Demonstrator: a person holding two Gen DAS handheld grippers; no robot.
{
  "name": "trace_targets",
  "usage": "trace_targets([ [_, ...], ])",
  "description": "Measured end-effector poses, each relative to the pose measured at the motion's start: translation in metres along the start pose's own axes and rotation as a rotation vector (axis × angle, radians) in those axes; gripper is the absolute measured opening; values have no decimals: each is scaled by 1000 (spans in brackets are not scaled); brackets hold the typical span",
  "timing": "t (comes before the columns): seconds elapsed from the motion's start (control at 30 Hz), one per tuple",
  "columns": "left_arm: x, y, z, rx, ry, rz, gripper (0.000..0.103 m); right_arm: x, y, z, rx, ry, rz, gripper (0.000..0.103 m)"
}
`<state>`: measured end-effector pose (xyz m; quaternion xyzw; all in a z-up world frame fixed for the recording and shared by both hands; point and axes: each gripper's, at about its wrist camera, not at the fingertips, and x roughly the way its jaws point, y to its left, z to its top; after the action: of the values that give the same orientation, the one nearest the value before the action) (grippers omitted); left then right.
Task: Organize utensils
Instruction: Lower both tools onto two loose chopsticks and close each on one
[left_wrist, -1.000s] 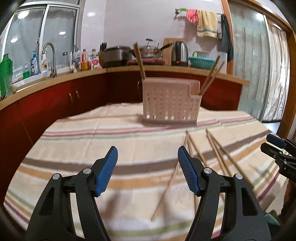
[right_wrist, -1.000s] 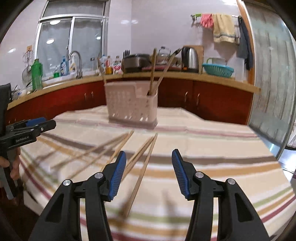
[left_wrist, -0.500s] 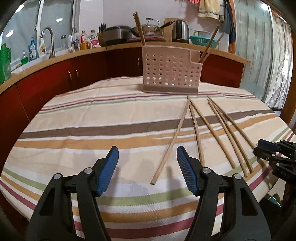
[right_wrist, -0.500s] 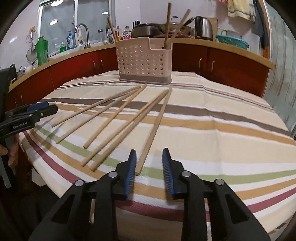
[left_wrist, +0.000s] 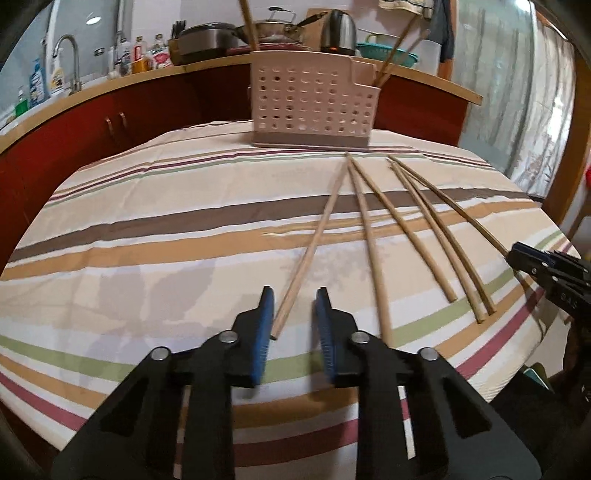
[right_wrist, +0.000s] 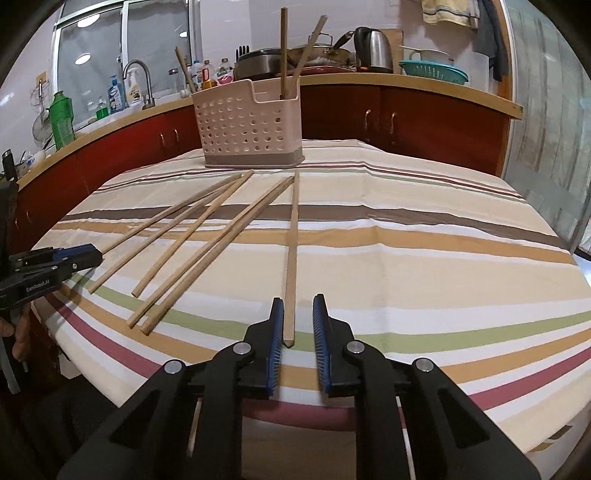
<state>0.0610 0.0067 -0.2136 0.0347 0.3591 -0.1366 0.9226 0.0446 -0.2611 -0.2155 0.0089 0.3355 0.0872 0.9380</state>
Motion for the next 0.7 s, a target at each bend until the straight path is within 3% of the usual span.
trace_targets([
  [0.37, 0, -7, -1, 25, -18, 3, 17, -2, -1, -4, 3, -11, 8, 17],
  [0.43, 0, -4, -2, 14, -25, -1, 12, -2, -2, -5, 5, -12, 12, 17],
  [0.6, 0, -5, -2, 27, -32, 4, 7, -3, 1, -4, -2, -9, 28, 7],
  [0.7, 0, -6, -2, 30, -34, 6, 7, -3, 1, -4, 5, -7, 31, 7],
])
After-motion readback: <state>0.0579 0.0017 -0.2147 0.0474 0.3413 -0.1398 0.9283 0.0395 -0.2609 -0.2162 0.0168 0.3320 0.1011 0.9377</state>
